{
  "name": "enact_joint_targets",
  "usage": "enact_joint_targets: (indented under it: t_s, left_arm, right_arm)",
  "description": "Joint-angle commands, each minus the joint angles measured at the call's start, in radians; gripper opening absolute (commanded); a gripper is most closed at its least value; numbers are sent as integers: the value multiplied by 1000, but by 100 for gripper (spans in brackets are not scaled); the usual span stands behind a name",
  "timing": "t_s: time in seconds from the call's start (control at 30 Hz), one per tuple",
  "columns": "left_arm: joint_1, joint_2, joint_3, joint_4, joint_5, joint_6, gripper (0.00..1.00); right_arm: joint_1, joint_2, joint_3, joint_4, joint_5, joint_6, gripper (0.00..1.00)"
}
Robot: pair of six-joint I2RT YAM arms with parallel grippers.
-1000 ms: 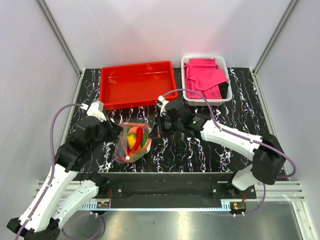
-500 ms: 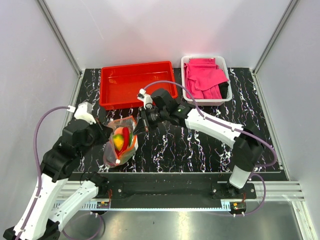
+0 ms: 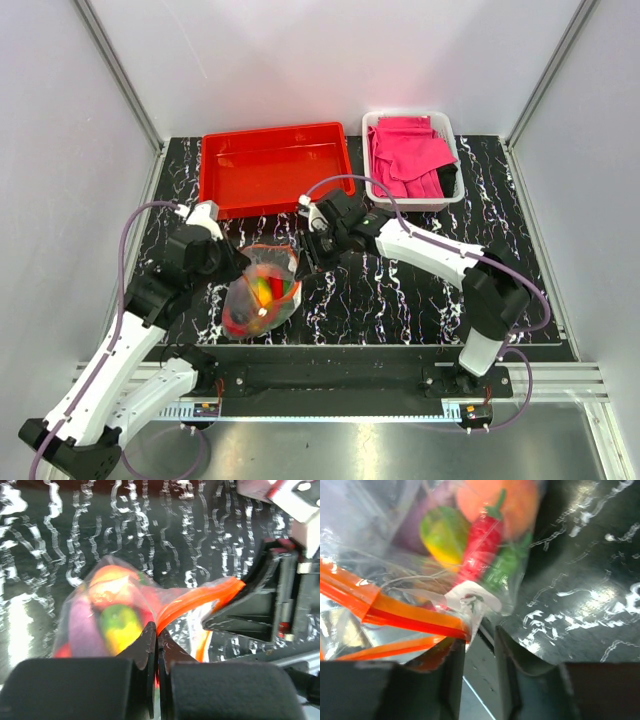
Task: Open the zip-top bag and remove the fake food
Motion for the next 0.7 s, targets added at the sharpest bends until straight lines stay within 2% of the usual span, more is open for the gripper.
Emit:
enact_joint_targets:
  t_s: [0.0, 0.03, 0.13, 0.37, 0.5, 0.67]
  left_arm:
    - [2, 7, -25, 161, 115, -21, 0]
    - [3, 9, -35, 197, 184, -25, 0]
    - [3, 21, -43, 242, 231, -26, 0]
    - [3, 68, -54, 277, 268, -29, 0]
    - [3, 62, -66, 293, 272, -29, 0]
    - [2, 69, -65, 296, 289, -32, 0]
  right_arm:
    - [-2, -99, -2, -91, 106, -49, 43]
    - [0, -132, -20, -83, 122, -12, 51]
    - [2, -173, -49, -65, 129, 26, 61]
    - [55, -252, -13, -126, 235, 59, 57]
    - [101, -265, 3, -70, 284, 195, 54]
    - [118, -265, -8, -34, 350, 244, 50]
